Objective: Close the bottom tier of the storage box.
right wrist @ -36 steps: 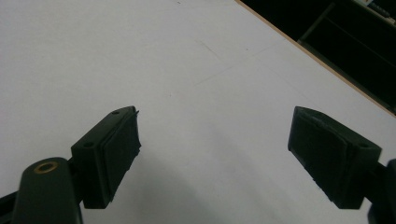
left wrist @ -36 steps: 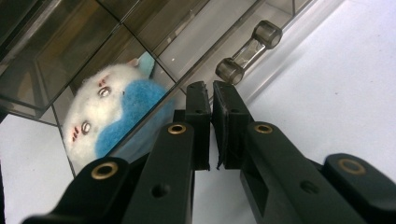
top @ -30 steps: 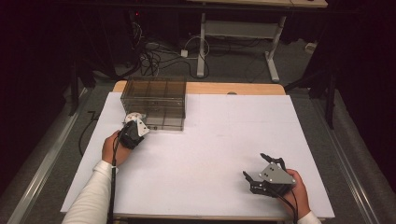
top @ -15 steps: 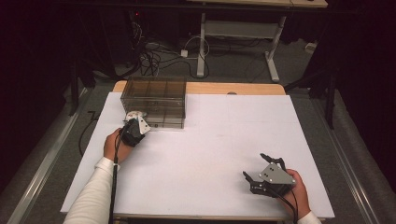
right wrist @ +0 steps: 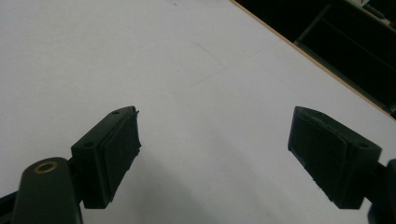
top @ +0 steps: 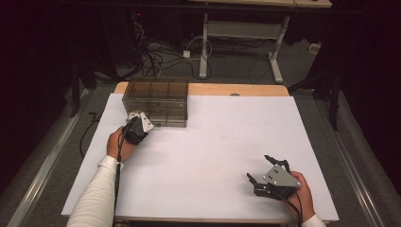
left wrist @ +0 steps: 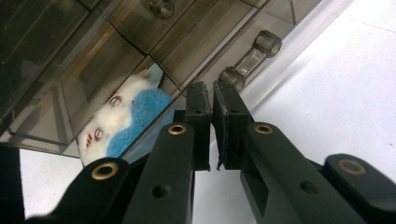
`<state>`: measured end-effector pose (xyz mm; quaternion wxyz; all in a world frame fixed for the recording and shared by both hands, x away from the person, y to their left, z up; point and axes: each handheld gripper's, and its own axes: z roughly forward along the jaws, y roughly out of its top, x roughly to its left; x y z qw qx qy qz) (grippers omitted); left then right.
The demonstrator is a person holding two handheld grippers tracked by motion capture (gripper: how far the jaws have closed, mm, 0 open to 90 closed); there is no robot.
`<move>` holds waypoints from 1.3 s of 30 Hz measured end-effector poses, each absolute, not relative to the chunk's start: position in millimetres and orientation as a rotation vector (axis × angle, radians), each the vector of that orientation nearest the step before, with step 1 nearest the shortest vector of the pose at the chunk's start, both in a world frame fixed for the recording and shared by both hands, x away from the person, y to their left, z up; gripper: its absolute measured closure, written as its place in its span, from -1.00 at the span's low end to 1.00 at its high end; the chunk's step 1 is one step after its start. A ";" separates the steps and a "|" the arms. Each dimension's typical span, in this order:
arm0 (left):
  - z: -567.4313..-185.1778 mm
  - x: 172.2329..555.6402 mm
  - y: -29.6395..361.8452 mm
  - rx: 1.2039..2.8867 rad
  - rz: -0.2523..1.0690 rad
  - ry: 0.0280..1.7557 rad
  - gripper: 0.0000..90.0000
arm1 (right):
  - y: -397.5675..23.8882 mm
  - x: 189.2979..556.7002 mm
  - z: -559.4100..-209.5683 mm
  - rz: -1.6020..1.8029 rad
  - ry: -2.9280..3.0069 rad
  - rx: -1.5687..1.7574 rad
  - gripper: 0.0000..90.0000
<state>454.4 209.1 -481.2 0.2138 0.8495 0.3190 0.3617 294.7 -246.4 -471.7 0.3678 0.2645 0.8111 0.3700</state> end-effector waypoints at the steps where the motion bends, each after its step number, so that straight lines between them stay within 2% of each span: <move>1: -480.3 454.5 209.1 2.348 1.010 0.887 0.84 | -246.4 294.6 -471.6 0.951 2.084 0.677 -0.62; 6: -478.5 455.9 207.3 2.334 1.025 0.880 0.84 | -246.1 294.9 -472.1 0.949 2.084 0.680 -0.62; 10: -472.6 462.2 208.7 2.311 0.968 0.926 0.84 | -245.5 294.6 -472.5 0.945 2.086 0.680 -0.62; 39: -475.9 474.1 202.7 2.318 1.019 0.935 0.84 | -245.7 295.0 -473.2 0.941 2.092 0.675 -0.62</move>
